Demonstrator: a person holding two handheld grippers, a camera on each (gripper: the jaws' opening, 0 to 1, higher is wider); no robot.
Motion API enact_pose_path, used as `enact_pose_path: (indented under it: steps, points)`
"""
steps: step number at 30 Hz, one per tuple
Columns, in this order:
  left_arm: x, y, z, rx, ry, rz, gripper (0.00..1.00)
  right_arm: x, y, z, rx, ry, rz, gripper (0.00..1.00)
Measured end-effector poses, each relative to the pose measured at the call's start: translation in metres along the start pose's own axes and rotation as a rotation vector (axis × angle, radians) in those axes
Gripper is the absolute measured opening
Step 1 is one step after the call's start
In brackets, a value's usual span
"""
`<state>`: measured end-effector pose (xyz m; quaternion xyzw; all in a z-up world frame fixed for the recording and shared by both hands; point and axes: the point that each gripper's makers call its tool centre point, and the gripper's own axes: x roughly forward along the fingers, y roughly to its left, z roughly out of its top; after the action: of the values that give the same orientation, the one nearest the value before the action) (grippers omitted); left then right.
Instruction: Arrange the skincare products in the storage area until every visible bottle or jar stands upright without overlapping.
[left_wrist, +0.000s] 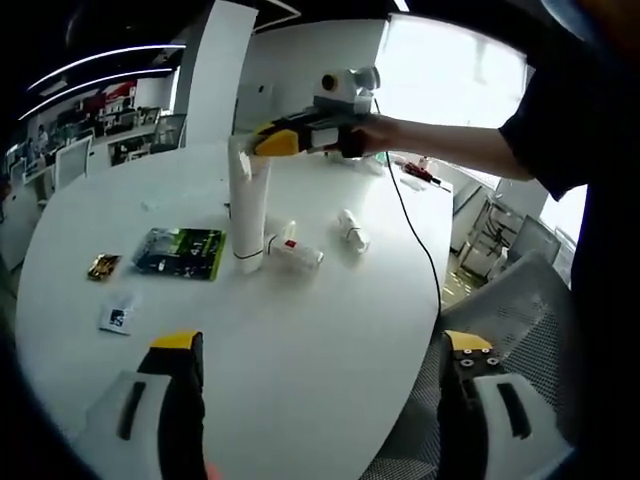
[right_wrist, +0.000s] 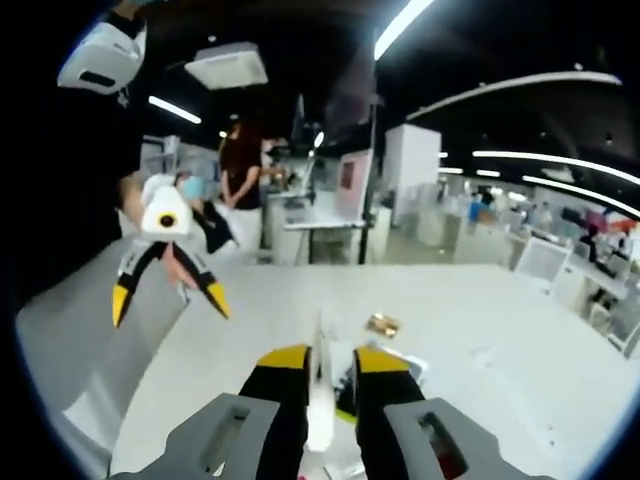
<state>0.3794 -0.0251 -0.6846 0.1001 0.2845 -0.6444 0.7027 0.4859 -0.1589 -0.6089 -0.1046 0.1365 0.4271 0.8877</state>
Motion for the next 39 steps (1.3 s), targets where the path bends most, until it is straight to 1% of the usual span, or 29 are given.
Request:
enact_pose_path:
  steps: [3,5,8,11,14,16,17,19,20,22,24,25,27,29,32,34,35,37,39]
  points:
    - [0.000,-0.002,0.003,0.003,-0.011,-0.005,0.92,-0.008,-0.001,0.006,0.023,-0.007,-0.016,0.08]
    - [0.000,-0.002,0.004,0.008,-0.014,-0.007,0.92,-0.014,-0.005,0.011,0.062,-0.019,-0.049,0.10]
    - [-0.004,-0.003,0.008,0.015,-0.023,-0.006,0.93,-0.022,-0.010,0.017,0.087,-0.028,-0.097,0.11]
    - [-0.010,-0.001,0.013,0.018,-0.037,0.004,0.94,-0.030,-0.008,0.023,0.108,-0.031,-0.143,0.15]
    - [-0.016,0.002,0.013,0.016,-0.046,0.016,0.94,-0.033,-0.002,0.023,0.131,-0.025,-0.169,0.20]
    - [-0.021,0.006,0.013,0.010,-0.050,0.031,0.94,-0.036,0.005,0.020,0.153,-0.006,-0.184,0.23]
    - [-0.023,0.007,0.013,0.007,-0.052,0.035,0.94,-0.037,0.009,0.017,0.176,0.010,-0.199,0.26]
    - [-0.026,0.010,0.013,0.001,-0.054,0.049,0.94,-0.039,0.014,0.013,0.183,0.029,-0.213,0.31]
    - [-0.029,0.012,0.011,-0.003,-0.047,0.059,0.93,-0.042,0.018,0.011,0.203,0.042,-0.229,0.33]
    - [-0.034,0.016,0.008,-0.008,-0.038,0.077,0.93,-0.046,0.022,0.009,0.244,0.046,-0.267,0.35]
    - [-0.039,0.019,0.007,-0.020,-0.045,0.088,0.93,-0.051,0.023,0.008,0.282,0.039,-0.323,0.36]
    - [-0.042,0.022,0.007,-0.036,-0.054,0.096,0.92,-0.053,0.025,0.007,0.298,0.042,-0.337,0.36]
    - [-0.048,0.026,0.005,-0.060,-0.065,0.113,0.92,-0.056,0.030,0.004,0.297,0.050,-0.352,0.38]
    - [-0.053,0.030,0.003,-0.066,-0.068,0.129,0.92,-0.057,0.039,0.000,0.306,0.073,-0.356,0.39]
    - [-0.059,0.035,0.000,-0.076,-0.068,0.150,0.92,-0.058,0.052,-0.006,0.312,0.107,-0.365,0.44]
    - [-0.064,0.039,-0.001,-0.082,-0.071,0.163,0.92,-0.059,0.056,-0.010,0.320,0.131,-0.374,0.47]
    - [-0.066,0.041,-0.001,-0.090,-0.075,0.171,0.92,-0.059,0.058,-0.013,0.336,0.143,-0.391,0.47]
    - [-0.070,0.043,-0.001,-0.107,-0.081,0.185,0.91,-0.061,0.060,-0.015,0.357,0.149,-0.410,0.48]
    - [-0.072,0.044,0.000,-0.108,-0.090,0.192,0.92,-0.062,0.062,-0.015,0.372,0.136,-0.434,0.51]
